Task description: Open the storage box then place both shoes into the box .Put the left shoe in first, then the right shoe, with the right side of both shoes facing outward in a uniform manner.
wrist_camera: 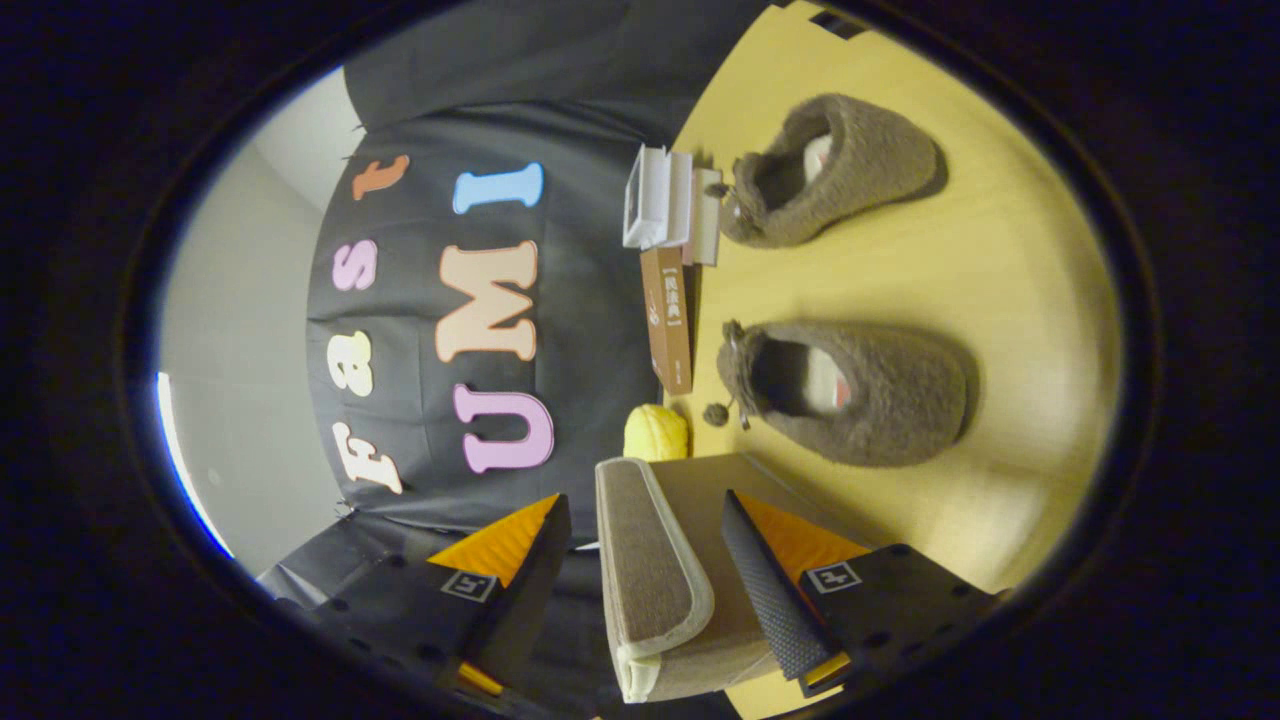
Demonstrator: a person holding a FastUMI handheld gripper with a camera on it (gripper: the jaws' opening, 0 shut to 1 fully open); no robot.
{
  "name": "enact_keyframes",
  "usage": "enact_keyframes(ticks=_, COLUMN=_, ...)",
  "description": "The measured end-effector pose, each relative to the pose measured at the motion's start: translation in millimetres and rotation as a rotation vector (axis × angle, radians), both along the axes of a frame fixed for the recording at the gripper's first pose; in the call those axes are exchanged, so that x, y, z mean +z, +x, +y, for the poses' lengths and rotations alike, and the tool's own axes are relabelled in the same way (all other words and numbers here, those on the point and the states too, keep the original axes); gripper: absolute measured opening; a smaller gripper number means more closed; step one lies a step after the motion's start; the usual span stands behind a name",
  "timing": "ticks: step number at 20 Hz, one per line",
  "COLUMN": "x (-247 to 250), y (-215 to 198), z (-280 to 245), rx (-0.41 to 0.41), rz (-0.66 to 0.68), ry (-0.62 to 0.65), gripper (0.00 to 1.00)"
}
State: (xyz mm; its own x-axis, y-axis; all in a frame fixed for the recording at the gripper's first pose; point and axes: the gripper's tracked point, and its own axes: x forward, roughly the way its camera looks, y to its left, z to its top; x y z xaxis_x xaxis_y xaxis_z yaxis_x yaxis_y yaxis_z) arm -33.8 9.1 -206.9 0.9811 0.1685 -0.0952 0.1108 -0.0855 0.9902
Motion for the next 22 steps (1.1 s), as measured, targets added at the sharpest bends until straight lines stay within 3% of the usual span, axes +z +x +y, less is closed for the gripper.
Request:
enact_keyframes(ticks=5, x=-6.3, y=-2.6, z=24.0, rx=0.059, rz=0.025, ry=0.097, gripper=0.93)
enact_keyframes(ticks=10, x=-0.1, y=-2.0, z=19.7, rx=0.021, rz=-0.011, ry=0.17, gripper=0.92)
enact_keyframes(ticks=17, x=16.9, y=9.9, z=24.7, rx=0.034, rz=-0.042, ry=0.164, gripper=0.47)
enact_keyframes(ticks=20, x=28.2, y=29.7, z=3.7, rx=-0.047, rz=-0.068, ry=0.167, gripper=0.28)
enact_keyframes(ticks=22, x=34.4, y=8.3, z=0.8, rx=-0.053, rz=-0.066, ry=0.119, gripper=0.2)
